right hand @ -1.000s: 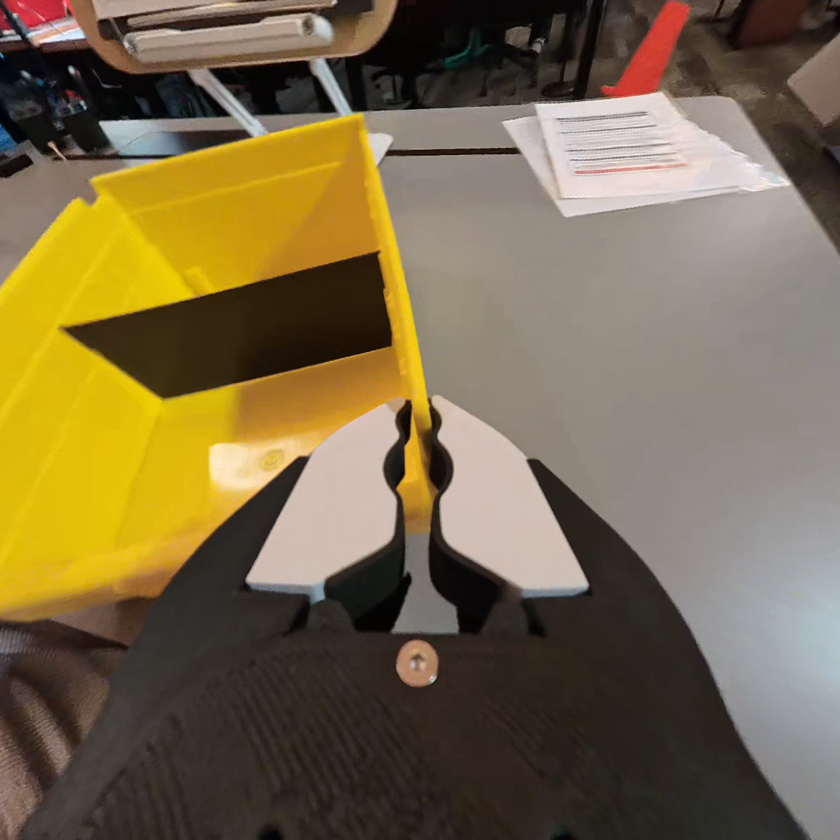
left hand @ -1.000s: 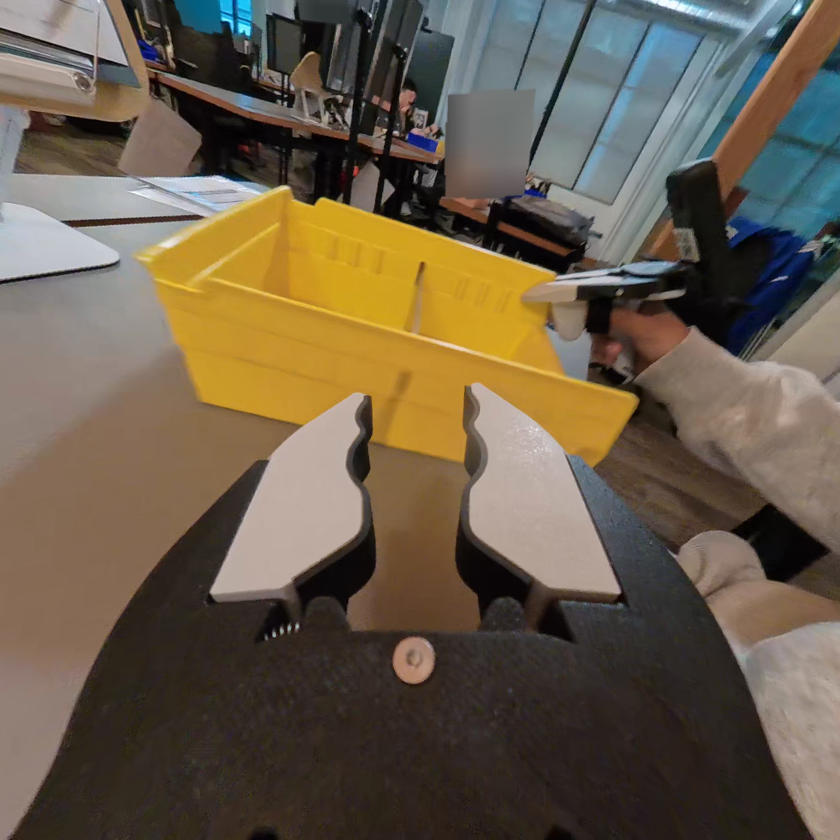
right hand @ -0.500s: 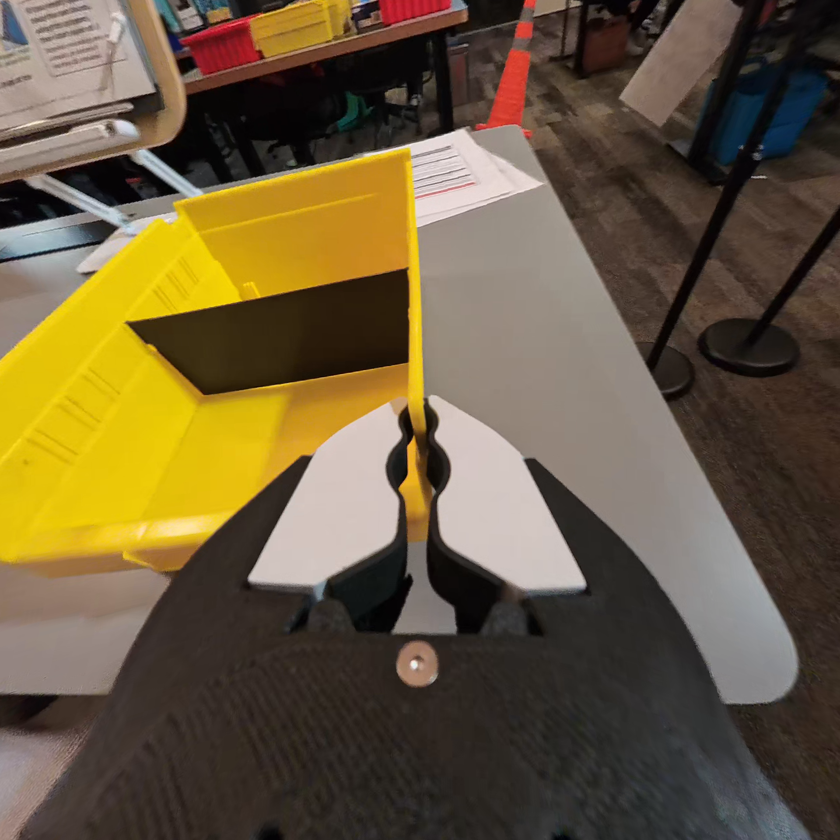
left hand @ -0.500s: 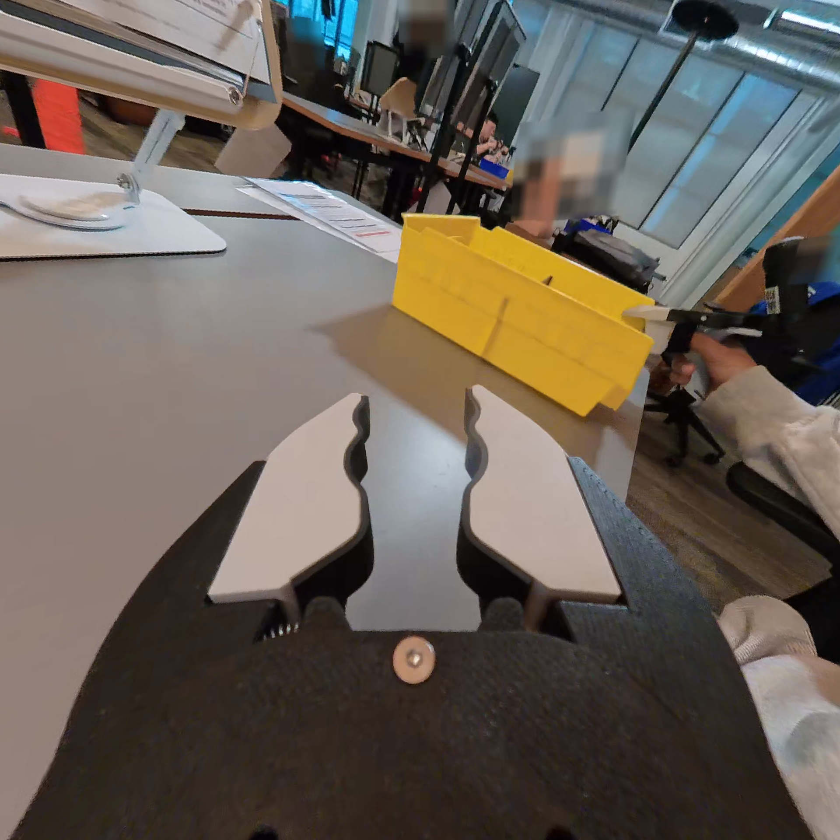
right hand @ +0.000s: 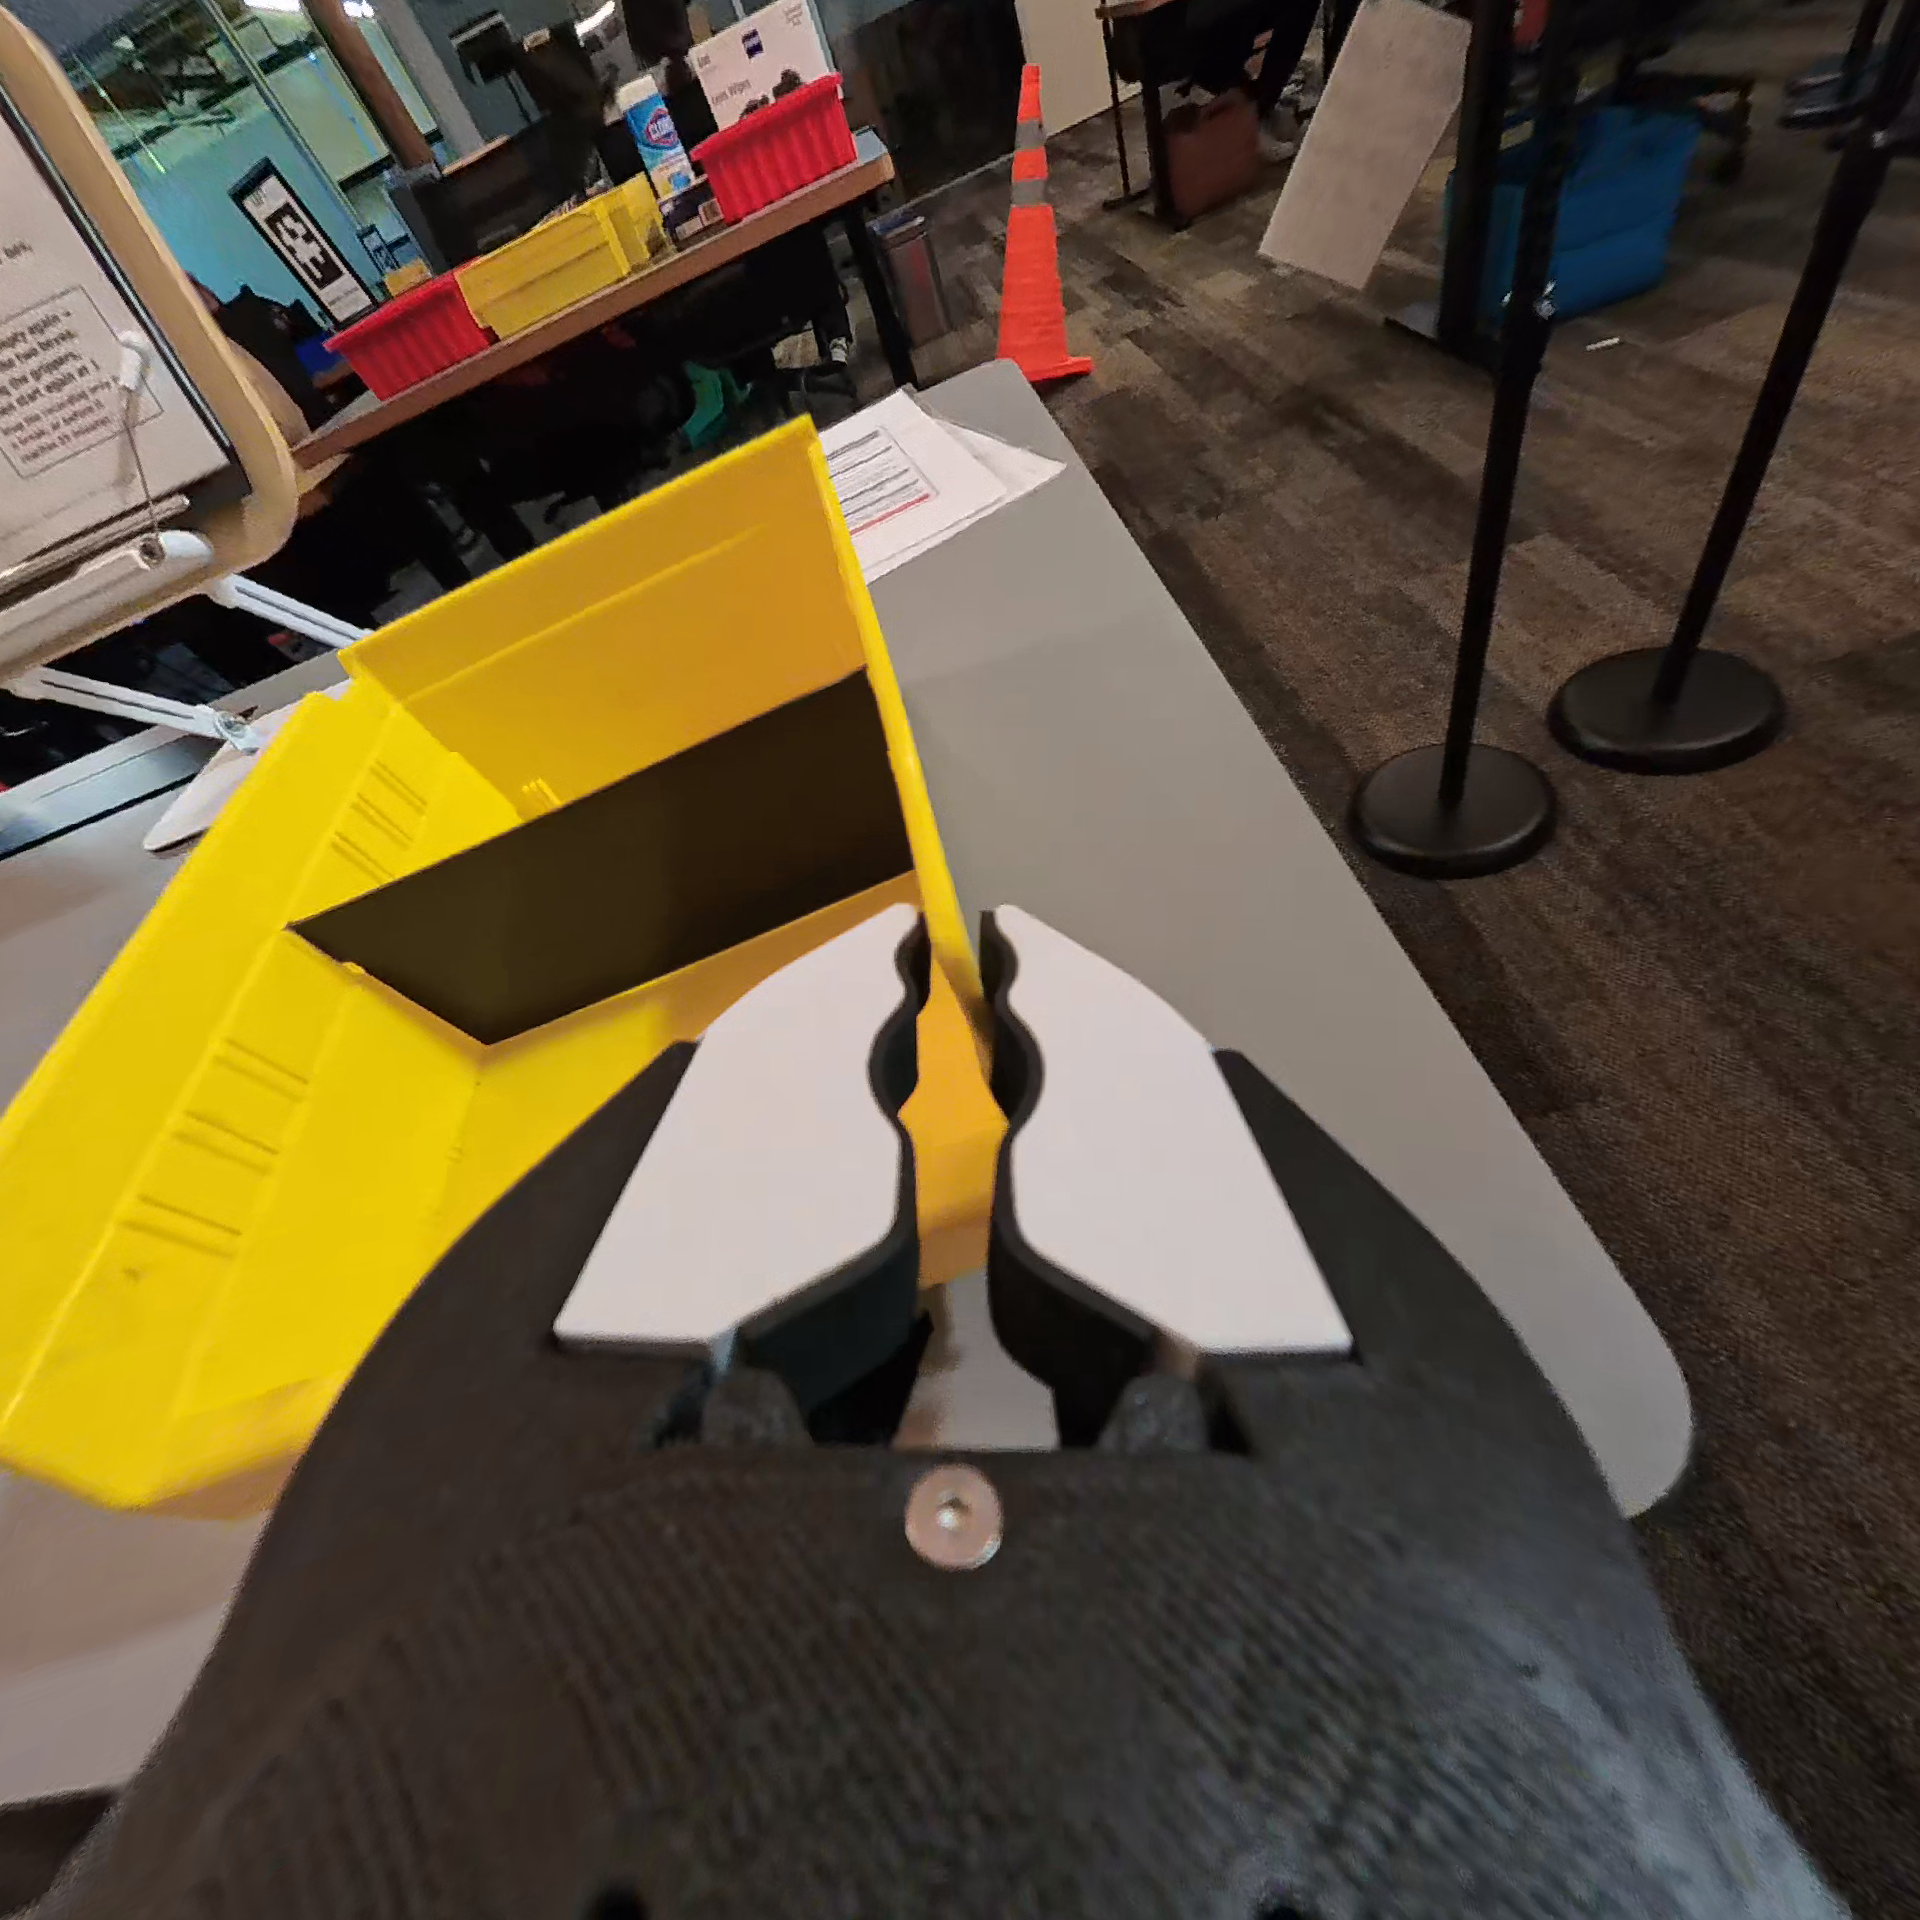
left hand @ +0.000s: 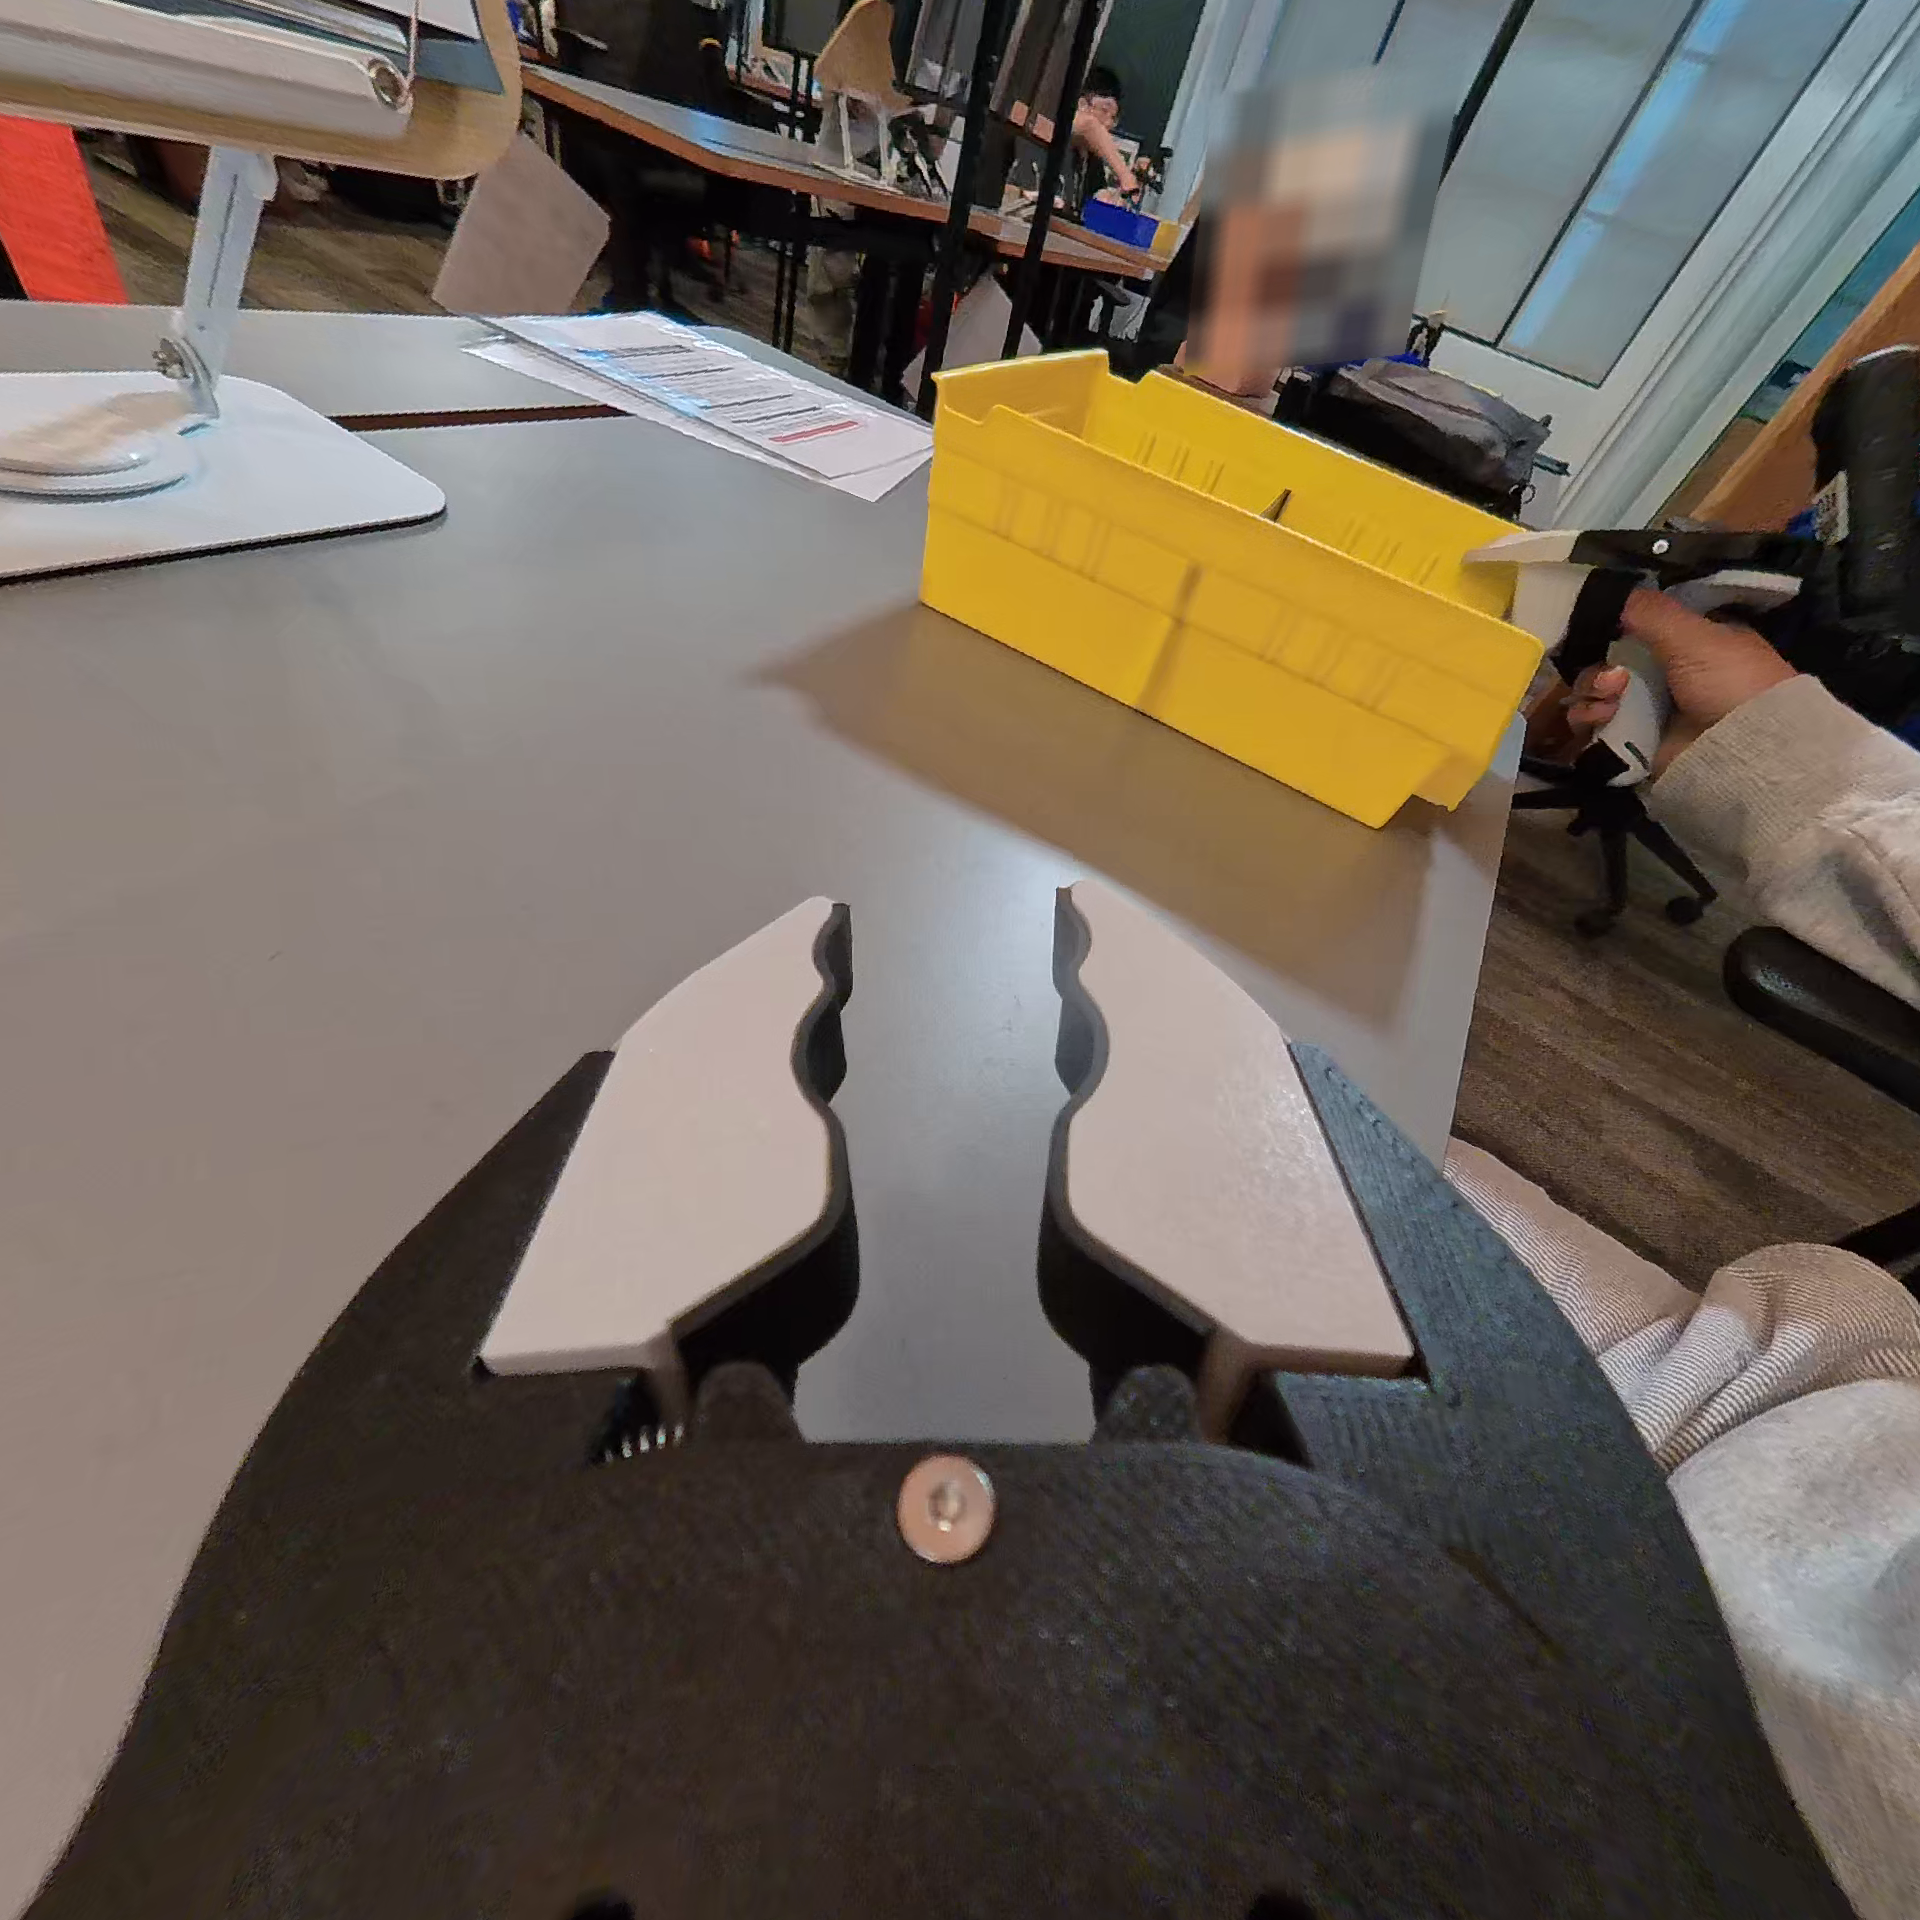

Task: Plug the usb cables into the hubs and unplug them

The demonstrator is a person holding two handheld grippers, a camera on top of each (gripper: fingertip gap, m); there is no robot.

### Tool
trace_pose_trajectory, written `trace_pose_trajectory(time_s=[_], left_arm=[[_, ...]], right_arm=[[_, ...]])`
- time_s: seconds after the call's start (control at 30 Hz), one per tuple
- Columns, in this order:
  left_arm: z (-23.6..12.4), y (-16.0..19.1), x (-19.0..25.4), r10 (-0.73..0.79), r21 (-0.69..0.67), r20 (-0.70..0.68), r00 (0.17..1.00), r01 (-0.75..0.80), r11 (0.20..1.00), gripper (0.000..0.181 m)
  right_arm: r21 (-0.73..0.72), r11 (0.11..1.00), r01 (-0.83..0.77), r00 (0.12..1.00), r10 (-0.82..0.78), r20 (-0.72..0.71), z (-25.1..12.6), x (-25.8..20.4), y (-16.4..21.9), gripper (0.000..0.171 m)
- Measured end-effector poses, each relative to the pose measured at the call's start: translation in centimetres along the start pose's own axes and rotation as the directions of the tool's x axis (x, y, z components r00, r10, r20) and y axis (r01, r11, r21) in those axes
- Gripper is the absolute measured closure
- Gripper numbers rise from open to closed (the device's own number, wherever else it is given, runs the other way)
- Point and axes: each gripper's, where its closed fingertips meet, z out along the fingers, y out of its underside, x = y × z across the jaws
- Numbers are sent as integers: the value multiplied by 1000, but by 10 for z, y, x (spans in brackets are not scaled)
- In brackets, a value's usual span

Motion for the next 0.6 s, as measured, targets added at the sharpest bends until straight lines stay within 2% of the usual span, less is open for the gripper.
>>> trace_pose_trajectory(time_s=[0.03,0.1,0.2,0.33,0.37,0.5,0.6], left_arm=[[0,0,-1,-3,2,1,1000,3,1000,142],[-1,-2,-2,-12,9,3,1000,12,1000,142],[-4,-6,-5,-28,33,13,1000,28,999,142],[-19,-20,-22,-19,79,101,995,11,997,142],[-26,-26,-28,-40,82,122,992,30,996,147],[-73,-64,-54,-144,130,180,973,122,984,149],[-131,-82,-89,-173,84,328,929,154,985,149]], right_arm=[[23,1000,5,1000,-4,-11,-2,1,-4,160],[83,996,-16,1000,17,-10,-9,3,-15,155],[174,974,-147,989,141,43,-19,9,-27,151],[236,917,-321,947,302,113,-29,20,-35,146],[247,907,-340,940,319,120,-31,22,-37,146],[280,903,-327,945,310,104,-35,25,-41,146],[277,908,-313,950,296,102,-35,23,-42,147]])
